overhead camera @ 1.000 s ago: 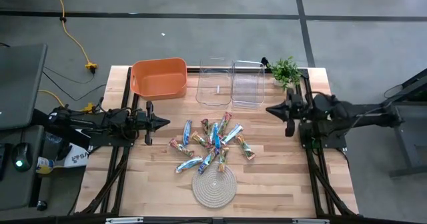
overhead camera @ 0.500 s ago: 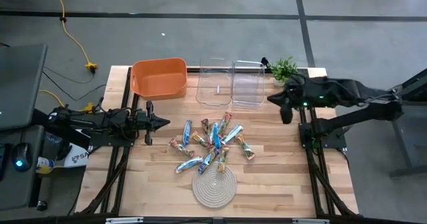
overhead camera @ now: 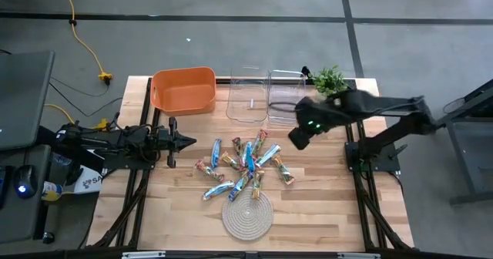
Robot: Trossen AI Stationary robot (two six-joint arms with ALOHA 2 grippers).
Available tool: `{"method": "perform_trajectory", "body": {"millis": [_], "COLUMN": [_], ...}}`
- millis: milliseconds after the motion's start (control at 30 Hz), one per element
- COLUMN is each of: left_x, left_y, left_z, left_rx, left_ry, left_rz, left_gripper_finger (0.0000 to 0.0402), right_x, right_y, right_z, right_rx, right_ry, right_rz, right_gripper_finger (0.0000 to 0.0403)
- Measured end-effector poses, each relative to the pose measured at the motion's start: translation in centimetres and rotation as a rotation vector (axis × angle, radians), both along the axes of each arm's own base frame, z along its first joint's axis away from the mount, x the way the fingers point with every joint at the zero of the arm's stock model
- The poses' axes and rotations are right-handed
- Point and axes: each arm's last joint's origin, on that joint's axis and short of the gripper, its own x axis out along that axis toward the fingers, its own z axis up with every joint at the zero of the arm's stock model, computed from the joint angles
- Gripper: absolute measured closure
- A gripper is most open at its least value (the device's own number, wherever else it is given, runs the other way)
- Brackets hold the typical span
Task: Pick and place Granola Bars by type
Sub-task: Put the yellow granola bar into the right transparent bin
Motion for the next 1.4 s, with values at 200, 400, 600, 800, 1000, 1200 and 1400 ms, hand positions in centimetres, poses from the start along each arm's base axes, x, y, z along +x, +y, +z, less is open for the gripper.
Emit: {"method": "perform_trajectory", "body": {"millis": [200, 400, 600, 800, 1000, 1200, 1400], "left_x": [0.0, 0.0, 0.0, 0.0, 0.0, 0.0, 0.0], "left_y": [0.0, 0.0, 0.0, 0.0, 0.0, 0.0, 0.0], "left_z": [0.0, 0.0, 0.0, 0.0, 0.0, 0.0, 0.0], "left_rx": [0.000, 0.000, 0.000, 0.000, 0.000, 0.000, 0.000], "left_ry": [0.000, 0.000, 0.000, 0.000, 0.000, 0.000, 0.000], "left_rz": [0.000, 0.000, 0.000, 0.000, 0.000, 0.000, 0.000], "left_gripper_finger": [0.0401, 0.0401, 0.0401, 0.0401, 0.0401, 0.0401, 0.0401], "right_x": [2.1, 2.5, 3.2, 3.7, 4.4, 3.9, 3.8], "right_y": [1.3, 2.6, 3.7, 4.0, 3.4, 2.5, 1.5], "right_z": [-4.4, -8.5, -11.5, -14.3, -16.3, -18.0, -18.4], "right_rx": [0.063, 0.101, 0.139, 0.210, 0.266, 0.273, 0.282], "right_ry": [0.166, 0.255, 0.174, 0.076, -0.051, -0.046, -0.047], "right_rz": [-0.048, -0.116, -0.078, -0.090, -0.086, -0.111, -0.110], "right_gripper_finger": [0.0402, 0.0402, 0.0377, 0.0304, 0.0227, 0.0186, 0.0183]}}
